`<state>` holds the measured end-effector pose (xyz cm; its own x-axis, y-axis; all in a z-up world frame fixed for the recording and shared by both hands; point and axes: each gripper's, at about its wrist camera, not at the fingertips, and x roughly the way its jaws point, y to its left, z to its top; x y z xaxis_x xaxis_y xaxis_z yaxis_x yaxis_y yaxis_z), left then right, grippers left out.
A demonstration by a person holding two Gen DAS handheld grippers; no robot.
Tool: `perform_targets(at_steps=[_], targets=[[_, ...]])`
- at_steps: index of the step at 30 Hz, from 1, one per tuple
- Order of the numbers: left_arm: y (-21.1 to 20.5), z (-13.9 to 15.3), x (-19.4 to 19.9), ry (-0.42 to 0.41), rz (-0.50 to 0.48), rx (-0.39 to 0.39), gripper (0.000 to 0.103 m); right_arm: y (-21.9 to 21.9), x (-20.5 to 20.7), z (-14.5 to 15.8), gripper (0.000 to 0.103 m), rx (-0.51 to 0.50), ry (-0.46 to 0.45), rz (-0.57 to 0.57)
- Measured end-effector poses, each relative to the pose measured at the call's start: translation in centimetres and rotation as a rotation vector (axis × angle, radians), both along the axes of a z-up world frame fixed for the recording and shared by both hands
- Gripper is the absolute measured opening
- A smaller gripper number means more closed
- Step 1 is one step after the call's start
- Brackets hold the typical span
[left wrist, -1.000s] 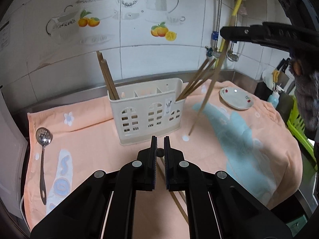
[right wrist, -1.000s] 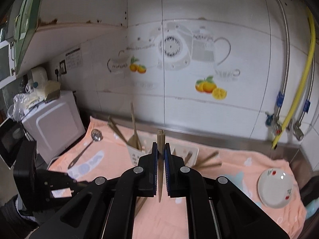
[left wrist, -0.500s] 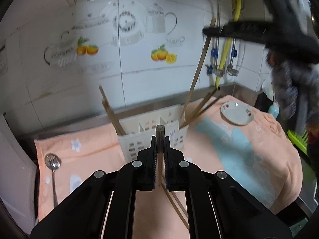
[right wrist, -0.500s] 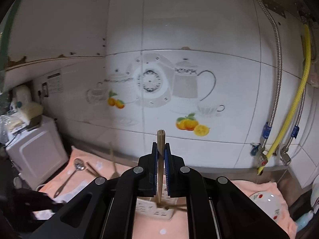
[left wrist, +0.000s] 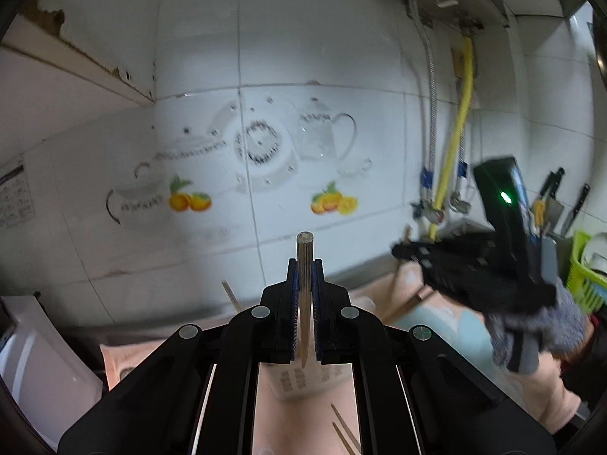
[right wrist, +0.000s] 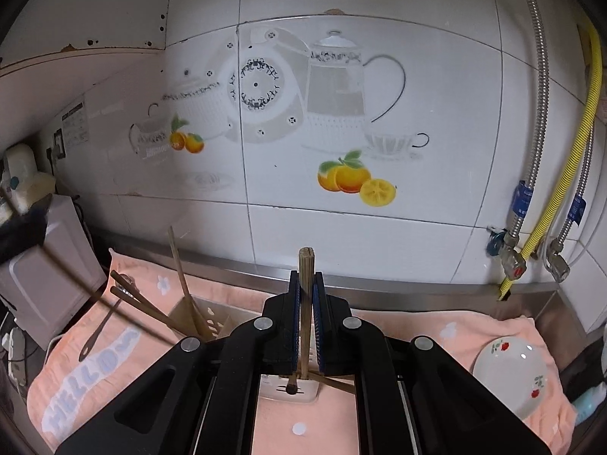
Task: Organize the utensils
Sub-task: 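Lift both held chopsticks and carry them over the caddy, then open both tools to drop the chopsticks into the caddy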
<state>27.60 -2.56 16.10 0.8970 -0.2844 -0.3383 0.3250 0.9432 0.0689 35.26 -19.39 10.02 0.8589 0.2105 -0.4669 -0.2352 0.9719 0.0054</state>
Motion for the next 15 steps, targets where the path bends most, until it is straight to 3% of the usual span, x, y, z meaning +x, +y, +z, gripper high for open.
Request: perform_targets(at_steps=[5,15], targets=[[0.3,-0.3,1.9,-0.003,0.048,-0.011,0.005,-0.3,-0.5,0.0,0.007,-0.018,-0.017,-0.004],[2.1,-4.2,4.6,0.122,0.076,-0.049,0.006,-1.2,-4.4,0.2,0.013,0.010,-0.082,0.012]])
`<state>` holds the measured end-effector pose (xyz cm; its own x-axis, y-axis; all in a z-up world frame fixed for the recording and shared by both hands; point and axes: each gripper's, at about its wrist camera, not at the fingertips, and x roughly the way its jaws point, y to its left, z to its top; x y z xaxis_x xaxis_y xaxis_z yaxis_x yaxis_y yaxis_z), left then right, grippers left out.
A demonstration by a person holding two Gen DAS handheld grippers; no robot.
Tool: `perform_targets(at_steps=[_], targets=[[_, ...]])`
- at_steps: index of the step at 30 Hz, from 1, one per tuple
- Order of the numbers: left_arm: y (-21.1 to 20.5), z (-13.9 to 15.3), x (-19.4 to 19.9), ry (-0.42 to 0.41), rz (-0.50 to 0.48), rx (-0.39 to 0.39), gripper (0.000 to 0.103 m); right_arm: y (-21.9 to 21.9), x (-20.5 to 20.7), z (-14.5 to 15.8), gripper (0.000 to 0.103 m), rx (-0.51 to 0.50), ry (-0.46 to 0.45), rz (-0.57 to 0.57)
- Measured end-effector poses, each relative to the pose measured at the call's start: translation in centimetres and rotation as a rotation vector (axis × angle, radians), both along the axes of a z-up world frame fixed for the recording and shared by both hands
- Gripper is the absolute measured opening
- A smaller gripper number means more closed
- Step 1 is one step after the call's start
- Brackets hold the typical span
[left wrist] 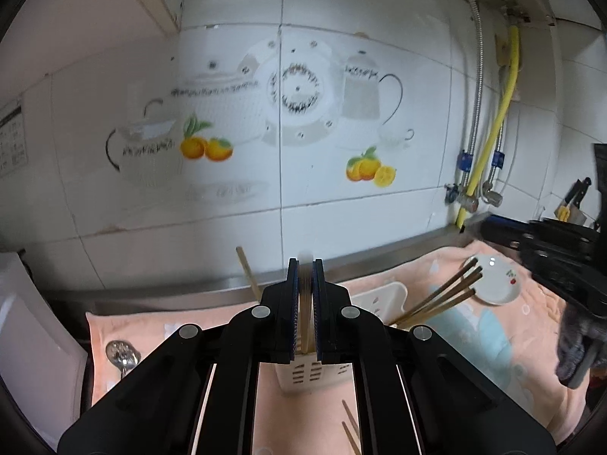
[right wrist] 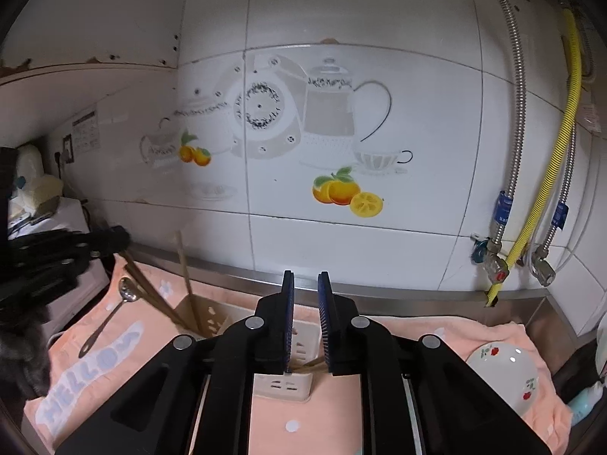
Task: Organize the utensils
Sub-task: 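Open both tools to drop the chopsticks into the caddy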
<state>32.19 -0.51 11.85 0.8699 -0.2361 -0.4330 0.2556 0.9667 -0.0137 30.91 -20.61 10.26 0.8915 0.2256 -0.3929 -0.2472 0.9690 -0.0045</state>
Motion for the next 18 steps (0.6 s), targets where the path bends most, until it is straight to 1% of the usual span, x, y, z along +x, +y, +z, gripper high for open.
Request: perform_targets(at_steps=[5,8,10,11,12,16,18], targets=[[0.5,-0.3,-0.3,0.009,0.008,-0.009,0.007,0.7,-2.9,-2.1,0.013,0.001,0.026,0.037],[0.6,-0.3,-1.2,0.005,0.005,-0.012,0.007,1.5,-4.7,-4.7,0.014,0.011,0.083,0.072],[0.6,-0.3,-2.1,-0.003,0.001,-0.004,0.009,2.1,-5.6,-6.5,0.014,0.010,0.121,0.095],[0.7,-0.4,-2.6,-0.005,0.003,0.001,0.012,2.5,-6.4,-8.0,0.014,0.006,0.150,0.107],[0.7,-0.5,-3.2,-0.004,0.005,0.003,0.018,2.8,-6.9,-9.0,0.014,0.005,0.171,0.114],[1.3,-1.5,-5.3,0.005,0.011,0.004,0.024,4.1,-9.0,-13.6,0.014,0.008,0.263,0.144],[1.6,-2.1,-6.2,0.014,0.012,0.000,0.035,4.8,-10.0,-15.5,0.014,0.014,0.303,0.153]])
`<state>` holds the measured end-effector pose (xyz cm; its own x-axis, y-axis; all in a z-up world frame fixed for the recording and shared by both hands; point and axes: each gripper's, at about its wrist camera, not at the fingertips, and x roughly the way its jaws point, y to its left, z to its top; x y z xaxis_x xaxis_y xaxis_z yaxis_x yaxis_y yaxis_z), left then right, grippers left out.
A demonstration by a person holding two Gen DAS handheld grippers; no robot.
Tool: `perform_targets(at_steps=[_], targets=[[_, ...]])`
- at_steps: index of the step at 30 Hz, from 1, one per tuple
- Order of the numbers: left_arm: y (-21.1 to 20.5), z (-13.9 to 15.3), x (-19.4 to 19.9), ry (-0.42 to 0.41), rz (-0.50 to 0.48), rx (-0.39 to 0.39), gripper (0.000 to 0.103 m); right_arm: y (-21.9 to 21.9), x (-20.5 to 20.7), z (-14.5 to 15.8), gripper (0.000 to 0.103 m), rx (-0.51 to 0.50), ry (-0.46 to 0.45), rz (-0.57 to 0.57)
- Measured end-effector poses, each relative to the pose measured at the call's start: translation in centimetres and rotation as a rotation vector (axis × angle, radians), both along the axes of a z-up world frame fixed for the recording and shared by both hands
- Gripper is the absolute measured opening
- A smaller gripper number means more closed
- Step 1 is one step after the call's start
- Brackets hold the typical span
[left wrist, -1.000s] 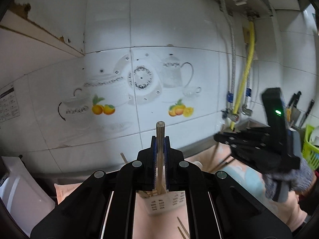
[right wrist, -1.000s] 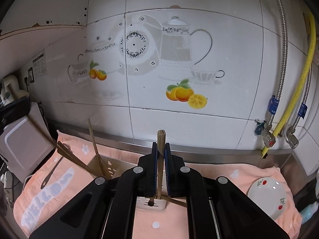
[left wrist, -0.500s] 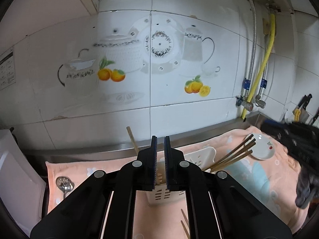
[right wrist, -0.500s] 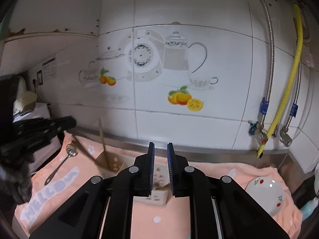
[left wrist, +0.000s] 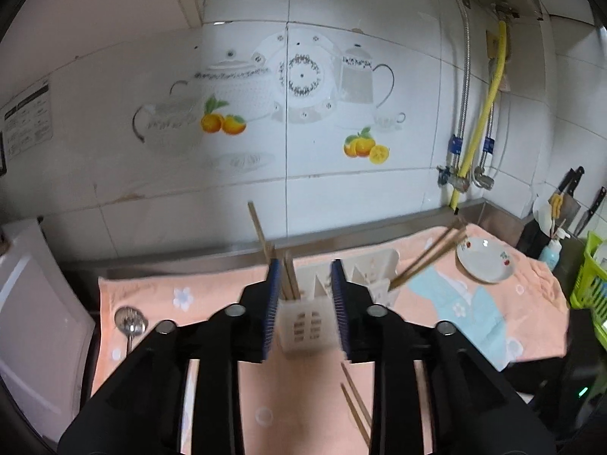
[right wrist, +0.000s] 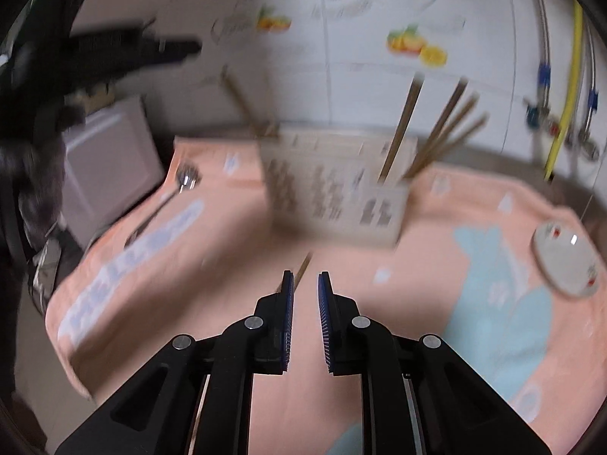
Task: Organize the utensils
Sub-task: 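Open both tools to drop the chopsticks into the caddy, then close the right tool on a remaining chopstick while the left tool grasps the last one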
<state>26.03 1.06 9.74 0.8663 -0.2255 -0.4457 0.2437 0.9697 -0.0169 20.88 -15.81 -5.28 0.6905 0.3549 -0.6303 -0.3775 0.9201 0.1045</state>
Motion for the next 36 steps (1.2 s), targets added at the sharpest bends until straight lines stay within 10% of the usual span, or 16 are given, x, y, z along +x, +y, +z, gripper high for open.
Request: perform_targets(at_steps=[14,36], targets=[[3.8,-7.4,-5.5,0.102,0.104,-0.044,0.066,3.7,-2.9,-7.4,0.013,0.041,0.179,0.012],[6.4,-13.8,-8.7,0.219,0.240,0.009,0.091,5.4,-1.9,-8.9,0.013,0.020,0.229,-0.058]])
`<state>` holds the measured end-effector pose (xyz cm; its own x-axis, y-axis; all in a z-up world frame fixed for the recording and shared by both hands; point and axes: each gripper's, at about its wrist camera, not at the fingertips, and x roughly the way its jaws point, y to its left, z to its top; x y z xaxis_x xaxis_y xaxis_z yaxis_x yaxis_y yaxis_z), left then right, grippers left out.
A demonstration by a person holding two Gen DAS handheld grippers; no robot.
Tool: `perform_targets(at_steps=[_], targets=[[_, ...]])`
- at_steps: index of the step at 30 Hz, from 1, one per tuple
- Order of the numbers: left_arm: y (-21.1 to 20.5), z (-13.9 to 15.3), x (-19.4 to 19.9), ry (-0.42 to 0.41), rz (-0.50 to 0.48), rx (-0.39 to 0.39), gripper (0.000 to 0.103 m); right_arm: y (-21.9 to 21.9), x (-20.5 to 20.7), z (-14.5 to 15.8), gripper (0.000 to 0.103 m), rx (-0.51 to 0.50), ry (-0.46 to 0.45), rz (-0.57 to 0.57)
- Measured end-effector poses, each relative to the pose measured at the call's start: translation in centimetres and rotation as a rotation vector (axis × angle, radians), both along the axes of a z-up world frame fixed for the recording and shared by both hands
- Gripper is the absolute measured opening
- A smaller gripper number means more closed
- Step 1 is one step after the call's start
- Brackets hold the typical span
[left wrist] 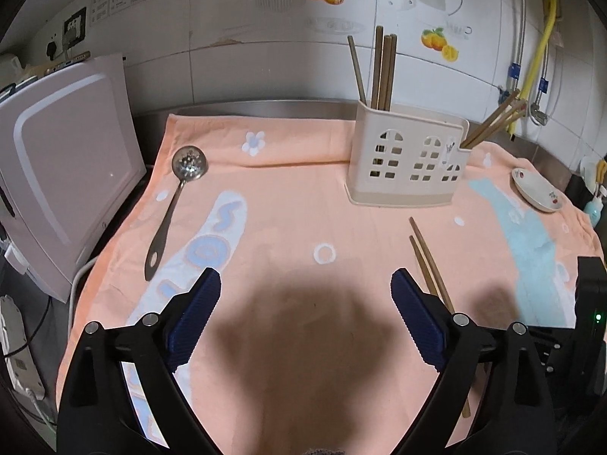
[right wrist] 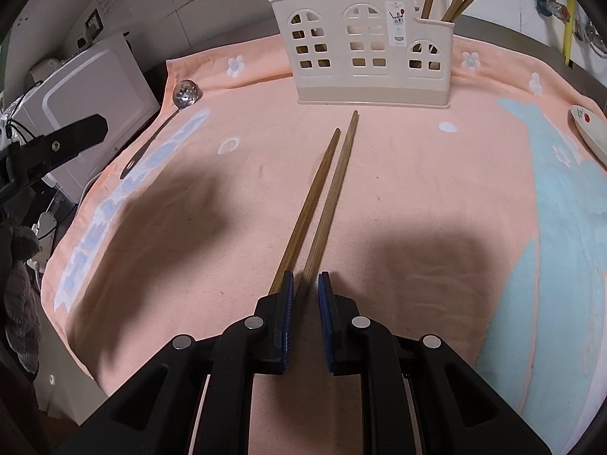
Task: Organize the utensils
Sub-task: 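Close the right tool on a remaining chopstick while the left tool grasps the last one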
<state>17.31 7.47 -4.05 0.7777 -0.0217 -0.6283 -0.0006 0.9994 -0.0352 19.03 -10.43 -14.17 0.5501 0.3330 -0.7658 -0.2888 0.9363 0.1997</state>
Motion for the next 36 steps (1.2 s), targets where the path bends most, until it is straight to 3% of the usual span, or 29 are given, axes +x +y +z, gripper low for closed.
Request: perform_targets(at_steps=[11,23,34,36], targets=[[-0.1,-1.4,-0.4,0.036,0.006,-0.004,0.093,0.3,-0.1,0.0,0.009,-0.071,-0.028,-0.022],[-2.2,-3.8,-1.2,0.104,-0.046,-0.028,0.093,-1.0,-0.2,0.1,0.007,-0.056,-0.038,-0.033],[-7.2,-6.1,-2.1,0.166,-0.151,-0.065,0.092,-4.3,-1.5,3.3,0.006,-0.002,-0.128,-0.058],[-8.0,-6.2,-2.2,0.168,-0.165,-0.070,0.085,-4.8,-1.8,4.0,0.006,0.008,-0.144,-0.061]])
